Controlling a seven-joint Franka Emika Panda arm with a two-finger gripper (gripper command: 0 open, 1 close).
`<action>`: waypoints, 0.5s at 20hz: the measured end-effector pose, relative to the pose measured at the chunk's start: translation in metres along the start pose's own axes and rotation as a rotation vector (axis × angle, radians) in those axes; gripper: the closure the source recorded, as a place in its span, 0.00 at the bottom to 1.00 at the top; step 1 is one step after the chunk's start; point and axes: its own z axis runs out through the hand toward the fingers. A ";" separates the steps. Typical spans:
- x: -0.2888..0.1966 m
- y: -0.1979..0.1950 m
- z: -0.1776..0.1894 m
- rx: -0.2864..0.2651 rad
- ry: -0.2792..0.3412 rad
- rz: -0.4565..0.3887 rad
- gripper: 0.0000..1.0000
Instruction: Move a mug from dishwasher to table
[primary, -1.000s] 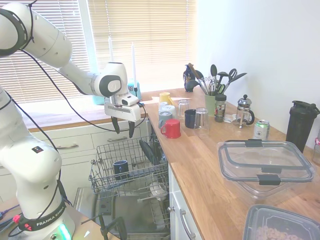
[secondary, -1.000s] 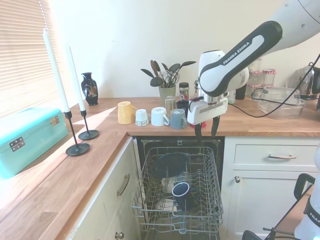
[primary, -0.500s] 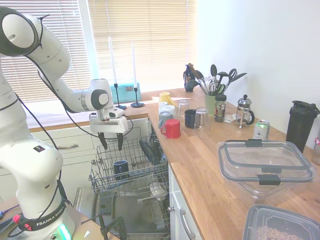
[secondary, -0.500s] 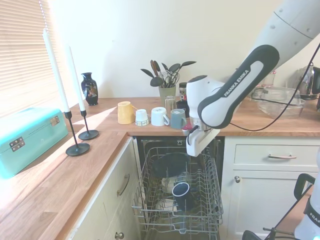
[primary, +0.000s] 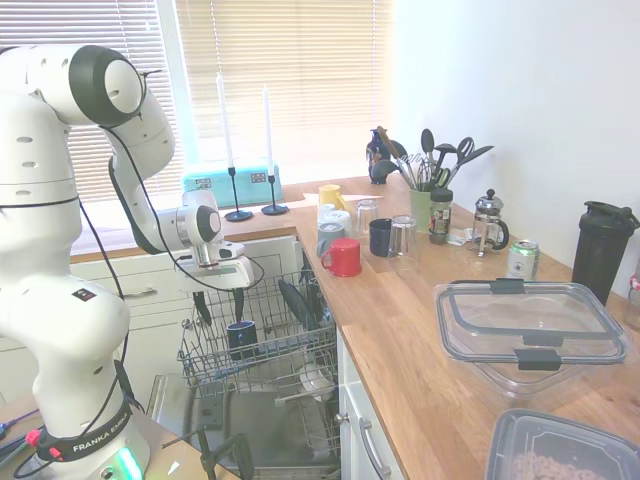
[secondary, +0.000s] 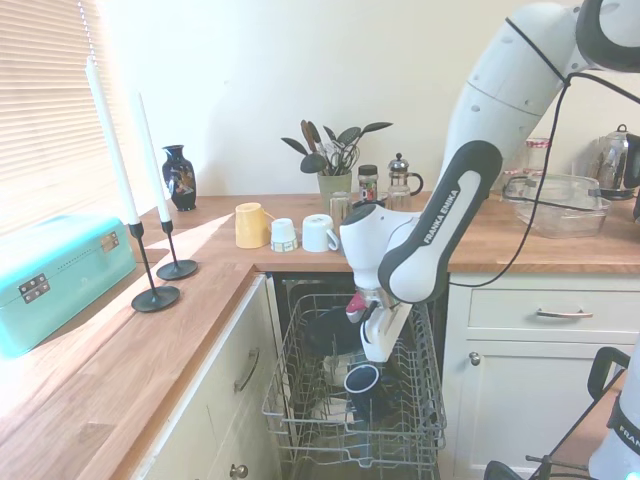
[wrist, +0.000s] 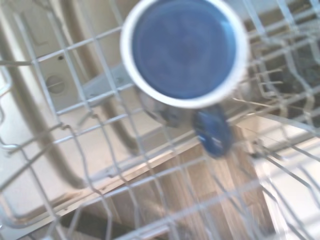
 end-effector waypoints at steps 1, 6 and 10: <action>0.000 -0.005 0.003 -0.007 -0.004 -0.010 0.00; 0.006 -0.030 0.014 -0.038 0.007 -0.077 0.00; 0.014 -0.039 0.038 -0.058 0.010 -0.114 0.00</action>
